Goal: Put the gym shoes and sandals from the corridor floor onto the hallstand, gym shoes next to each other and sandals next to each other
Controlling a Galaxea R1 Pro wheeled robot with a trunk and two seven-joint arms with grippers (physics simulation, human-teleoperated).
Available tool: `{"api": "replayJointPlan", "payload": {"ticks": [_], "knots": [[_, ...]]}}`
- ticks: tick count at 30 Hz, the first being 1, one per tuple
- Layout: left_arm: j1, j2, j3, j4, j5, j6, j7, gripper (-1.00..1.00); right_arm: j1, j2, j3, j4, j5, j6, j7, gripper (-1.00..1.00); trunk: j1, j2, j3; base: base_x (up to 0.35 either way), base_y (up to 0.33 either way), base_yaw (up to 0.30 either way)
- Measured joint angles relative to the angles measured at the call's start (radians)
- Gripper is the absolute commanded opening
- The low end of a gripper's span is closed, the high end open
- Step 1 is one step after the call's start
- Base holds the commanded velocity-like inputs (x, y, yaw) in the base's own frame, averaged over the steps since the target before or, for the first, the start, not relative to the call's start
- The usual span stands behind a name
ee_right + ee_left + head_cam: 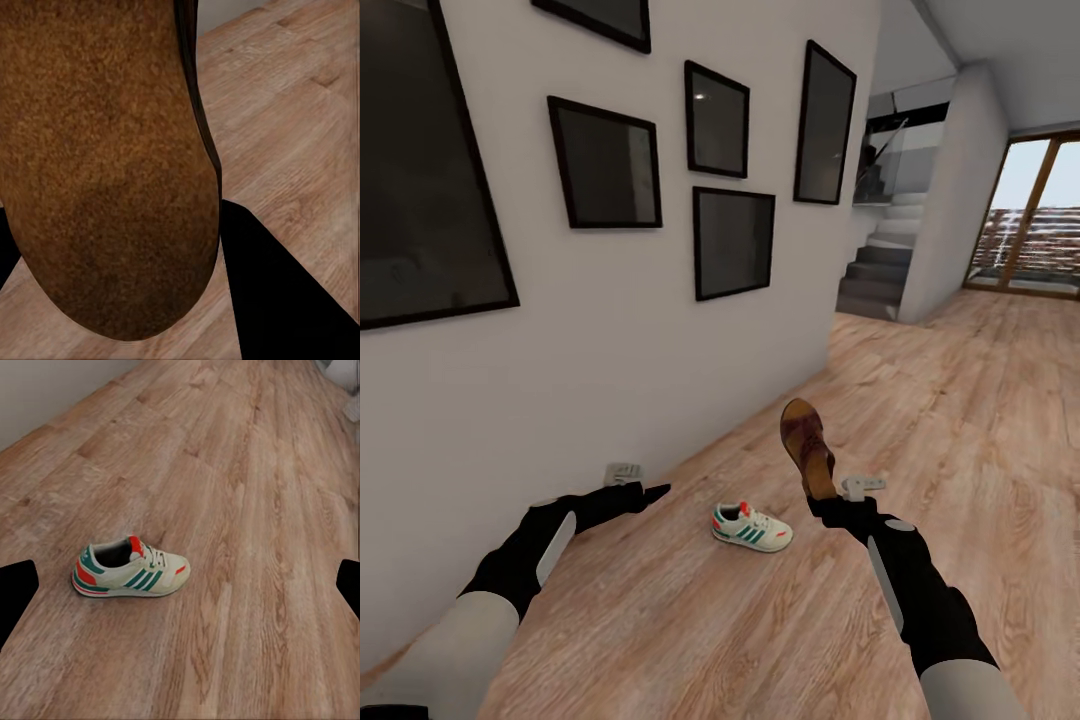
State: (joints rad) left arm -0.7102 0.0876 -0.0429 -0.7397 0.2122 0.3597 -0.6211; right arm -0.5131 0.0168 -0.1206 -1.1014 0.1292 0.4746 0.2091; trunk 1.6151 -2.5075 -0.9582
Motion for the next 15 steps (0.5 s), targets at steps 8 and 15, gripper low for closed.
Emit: {"api": "replayJointPlan", "payload": {"ticks": [8, 15], "knots": [[0.0, 0.0, 0.0, 0.0, 0.0, 0.0, 0.0, 1.0, 0.0, 0.0, 0.0, 0.0, 0.0, 0.0, 0.0, -1.0, 0.0, 0.0, 0.0, 0.211, 0.24, -0.128], [0.0, 0.0, 0.0, 0.0, 0.001, 0.0, 0.0, 1.0, 0.0, 0.0, 0.0, 0.0, 0.0, 0.0, 0.0, -1.0, 0.0, 0.0, 0.0, 0.173, 0.224, -0.282]]}}
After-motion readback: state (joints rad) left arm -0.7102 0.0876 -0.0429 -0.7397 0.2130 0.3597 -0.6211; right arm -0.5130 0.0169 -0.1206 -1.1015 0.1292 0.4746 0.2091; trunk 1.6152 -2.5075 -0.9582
